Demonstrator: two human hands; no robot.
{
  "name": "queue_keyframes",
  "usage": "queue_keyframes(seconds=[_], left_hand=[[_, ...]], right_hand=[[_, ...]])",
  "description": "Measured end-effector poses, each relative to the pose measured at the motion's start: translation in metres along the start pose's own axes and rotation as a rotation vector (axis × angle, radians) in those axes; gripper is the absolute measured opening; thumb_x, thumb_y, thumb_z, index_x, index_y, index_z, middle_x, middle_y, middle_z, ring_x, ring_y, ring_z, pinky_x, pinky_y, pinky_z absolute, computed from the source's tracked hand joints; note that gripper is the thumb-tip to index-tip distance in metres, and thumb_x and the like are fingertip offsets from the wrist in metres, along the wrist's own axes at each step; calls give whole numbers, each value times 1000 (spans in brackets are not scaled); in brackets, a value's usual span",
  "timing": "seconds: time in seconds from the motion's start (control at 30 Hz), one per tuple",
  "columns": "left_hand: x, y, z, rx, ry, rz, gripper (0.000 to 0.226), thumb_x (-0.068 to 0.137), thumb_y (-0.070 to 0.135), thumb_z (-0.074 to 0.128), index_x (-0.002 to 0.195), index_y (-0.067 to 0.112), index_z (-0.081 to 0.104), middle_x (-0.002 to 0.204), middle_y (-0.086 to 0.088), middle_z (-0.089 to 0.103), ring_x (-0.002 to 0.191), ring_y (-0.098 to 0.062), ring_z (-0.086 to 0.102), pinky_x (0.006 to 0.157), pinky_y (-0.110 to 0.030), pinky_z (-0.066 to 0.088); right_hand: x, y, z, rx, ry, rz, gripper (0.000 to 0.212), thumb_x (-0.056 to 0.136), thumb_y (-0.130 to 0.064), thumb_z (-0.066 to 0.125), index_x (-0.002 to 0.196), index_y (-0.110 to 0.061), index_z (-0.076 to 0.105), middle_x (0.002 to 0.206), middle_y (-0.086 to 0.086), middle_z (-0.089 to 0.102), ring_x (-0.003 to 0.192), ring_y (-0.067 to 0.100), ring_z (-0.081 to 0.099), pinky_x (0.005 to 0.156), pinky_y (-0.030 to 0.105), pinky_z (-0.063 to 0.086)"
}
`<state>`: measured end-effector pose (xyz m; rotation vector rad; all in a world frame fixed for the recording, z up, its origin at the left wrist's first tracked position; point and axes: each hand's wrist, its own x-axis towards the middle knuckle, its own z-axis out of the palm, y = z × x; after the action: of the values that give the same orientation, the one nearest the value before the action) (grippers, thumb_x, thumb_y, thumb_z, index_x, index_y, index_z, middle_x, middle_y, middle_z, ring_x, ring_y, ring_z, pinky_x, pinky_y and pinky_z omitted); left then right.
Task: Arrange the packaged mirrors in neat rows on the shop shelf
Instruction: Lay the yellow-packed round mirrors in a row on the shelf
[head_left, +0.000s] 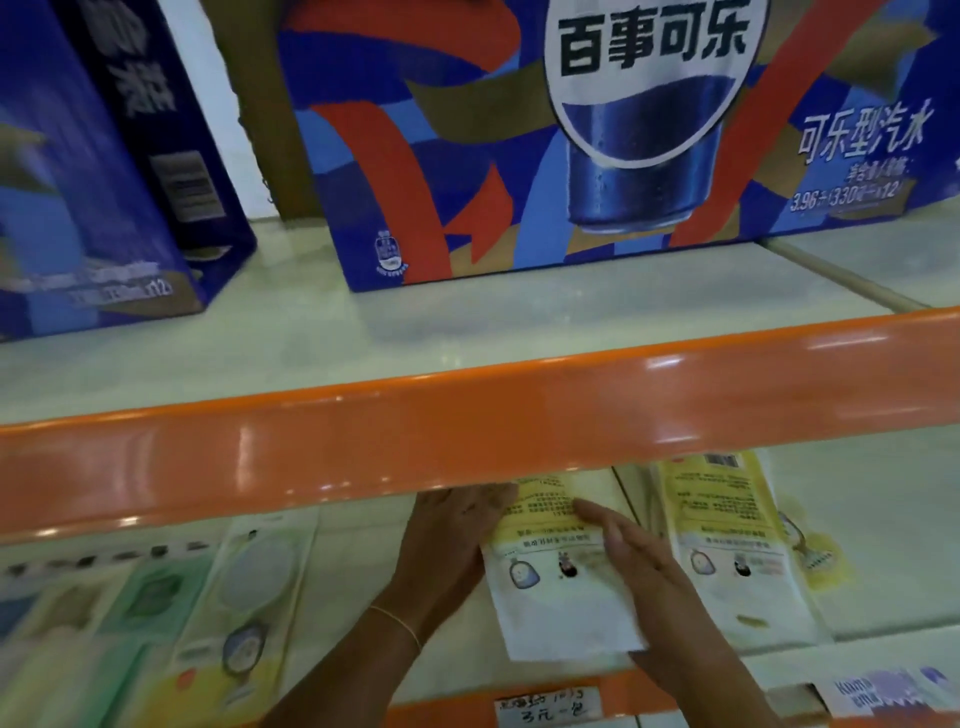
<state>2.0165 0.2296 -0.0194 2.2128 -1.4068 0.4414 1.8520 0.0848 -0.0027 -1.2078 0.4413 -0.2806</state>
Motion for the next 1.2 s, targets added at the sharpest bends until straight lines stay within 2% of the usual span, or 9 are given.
queue_keyframes(seconds=[0.1,0.27,0.33,0.43,0.57,0.67,0.83,1.0,1.2], left_hand=[[-9,-15,-18,-52,48,30,55,63,12,82,114,22,69,114,4,69,103,-13,60,91,-21,43],[-21,-28,-51,-124,130,26,37,73,12,53,102,23,72,99,8,72,93,-7,60,83,-14,40],[-26,-29,-60,-218,148,-64,4,79,21,66,79,23,70,72,8,68,72,-7,58,65,-5,38],[-31,-30,-75,-448,-55,-356,34,83,37,67,64,13,55,56,-2,57,48,-6,50,49,-18,38],[-40,-33,-87,-994,-269,-806,16,86,22,69,82,6,71,74,0,72,64,-12,66,57,-18,46],[-52,-35,-89,-1183,-303,-1057,12,87,14,68,85,3,70,77,-8,71,57,-13,64,47,-18,46],[-79,-44,-91,-1258,-395,-1172,7,84,7,70,80,1,70,58,-4,69,44,-9,62,40,-17,43],[-101,-64,-110,-1373,-525,-1296,35,84,35,70,101,5,75,104,-16,72,95,-34,68,90,-46,53],[-128,-84,-124,-1354,-499,-1250,24,91,23,64,85,0,71,72,-11,71,58,-21,67,57,-23,52]], right_hand=[[1,-5,18,229,-73,87,39,90,-44,50,113,-18,69,108,-8,73,99,11,68,66,32,56],[17,17,45,625,-227,80,86,66,-54,80,134,-8,51,127,27,58,112,47,58,84,53,49],[22,24,51,540,-134,61,70,53,-44,89,110,-9,67,89,19,69,73,35,65,62,36,43],[16,28,72,287,47,39,35,66,-34,79,88,-11,65,74,12,55,63,23,47,58,34,33],[6,37,97,-58,68,8,59,69,-59,71,92,-4,69,86,21,57,80,26,50,71,40,37],[-4,37,113,-70,75,61,72,70,-48,78,93,16,55,85,25,55,77,29,49,69,37,37],[-13,48,133,-56,4,277,38,70,-20,82,97,5,73,105,32,67,89,31,68,73,33,51],[-9,58,154,-124,114,438,24,83,-10,70,97,9,70,77,17,70,55,13,68,43,17,46],[-1,80,177,-305,140,487,16,84,-26,71,89,-11,73,101,15,71,78,17,63,51,21,50]])
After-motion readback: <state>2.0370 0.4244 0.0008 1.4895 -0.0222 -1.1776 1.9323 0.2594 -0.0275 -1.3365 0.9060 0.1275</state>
